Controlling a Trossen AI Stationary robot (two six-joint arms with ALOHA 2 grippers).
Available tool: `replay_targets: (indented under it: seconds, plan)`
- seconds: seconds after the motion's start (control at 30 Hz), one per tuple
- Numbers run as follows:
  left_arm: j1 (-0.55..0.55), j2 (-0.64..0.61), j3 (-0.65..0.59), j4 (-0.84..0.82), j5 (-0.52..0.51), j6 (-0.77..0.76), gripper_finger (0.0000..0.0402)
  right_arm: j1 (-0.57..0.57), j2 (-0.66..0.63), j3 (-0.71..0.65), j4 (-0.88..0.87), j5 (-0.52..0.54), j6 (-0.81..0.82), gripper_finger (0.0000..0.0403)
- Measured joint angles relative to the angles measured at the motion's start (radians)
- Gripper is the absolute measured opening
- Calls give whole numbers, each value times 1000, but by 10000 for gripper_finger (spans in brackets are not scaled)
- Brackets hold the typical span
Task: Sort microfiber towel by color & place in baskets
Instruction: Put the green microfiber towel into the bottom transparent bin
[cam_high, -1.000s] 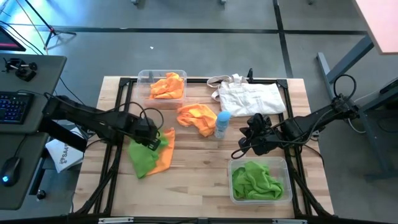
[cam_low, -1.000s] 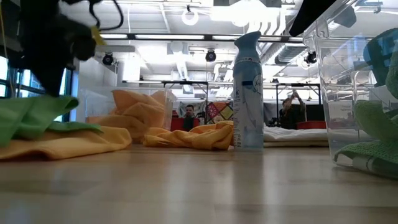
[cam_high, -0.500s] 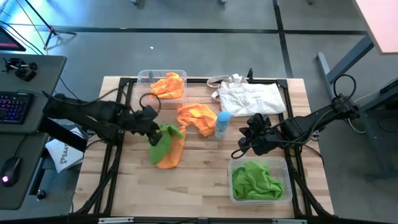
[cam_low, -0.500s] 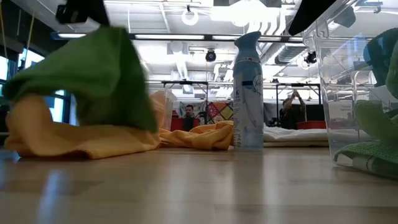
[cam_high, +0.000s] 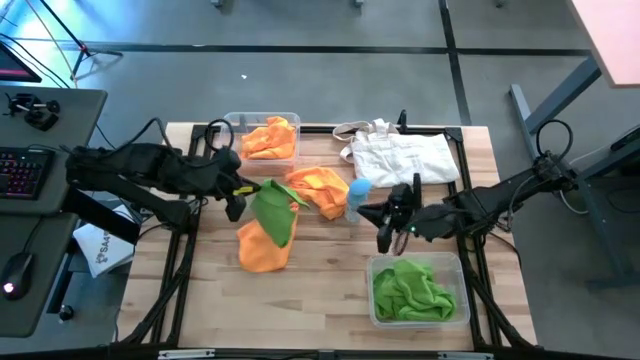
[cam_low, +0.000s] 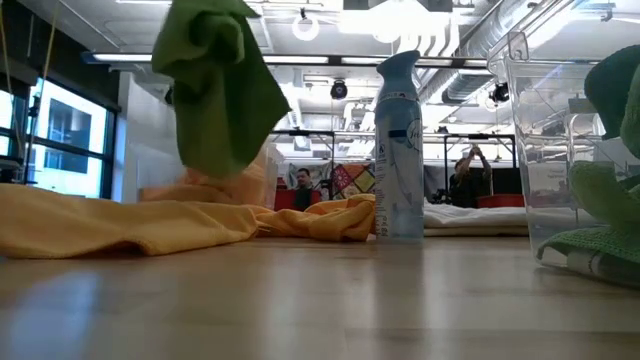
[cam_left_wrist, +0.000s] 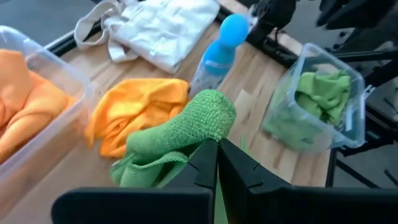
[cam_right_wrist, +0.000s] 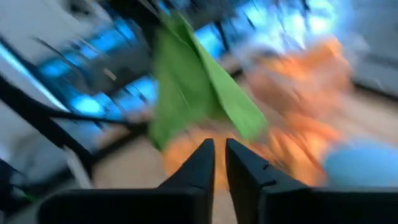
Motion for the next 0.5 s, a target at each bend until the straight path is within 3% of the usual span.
replay_targets:
  seconds: [0.2,0.33,0.5]
  plan:
    - [0,0,38,24,6,23,0,-30,7,0,321,-5,-269,108]
    - [0,2,38,101,53,80,0,-89,56,25,369,-78,-307,152]
    - [0,18,37,154,90,117,0,-150,206,154,355,-181,-386,194]
